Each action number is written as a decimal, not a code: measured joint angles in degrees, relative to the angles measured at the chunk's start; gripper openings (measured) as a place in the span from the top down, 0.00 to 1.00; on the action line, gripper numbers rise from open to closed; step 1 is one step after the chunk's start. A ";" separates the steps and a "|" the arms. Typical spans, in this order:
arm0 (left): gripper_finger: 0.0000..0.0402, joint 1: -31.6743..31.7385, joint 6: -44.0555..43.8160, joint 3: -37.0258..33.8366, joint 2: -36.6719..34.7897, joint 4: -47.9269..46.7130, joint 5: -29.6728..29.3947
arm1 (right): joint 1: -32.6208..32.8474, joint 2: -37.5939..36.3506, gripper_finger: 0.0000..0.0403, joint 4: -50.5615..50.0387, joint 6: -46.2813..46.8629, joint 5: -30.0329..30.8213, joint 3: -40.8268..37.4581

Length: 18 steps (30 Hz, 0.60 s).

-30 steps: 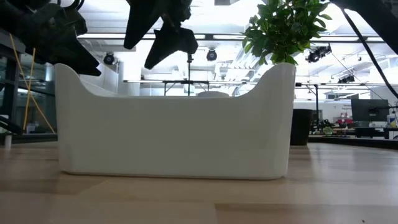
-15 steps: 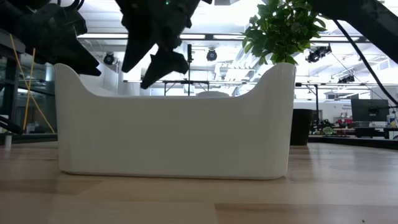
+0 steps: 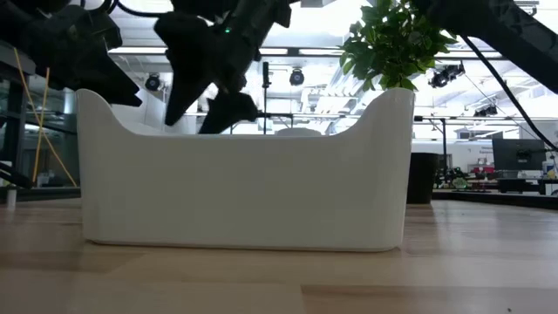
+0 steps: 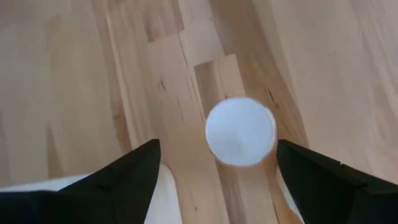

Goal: Pick and place pill bottles into a basket
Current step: Put the left orange pill bottle into the white bin

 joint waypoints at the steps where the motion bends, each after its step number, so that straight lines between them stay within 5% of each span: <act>1: 0.46 0.00 0.00 0.00 0.01 -0.09 0.01 | -0.11 0.10 0.22 0.56 -0.14 -0.10 0.02; 18: 0.46 0.00 -0.02 0.00 0.02 -0.92 0.22 | -1.30 3.54 0.22 1.09 -1.22 -1.68 -0.03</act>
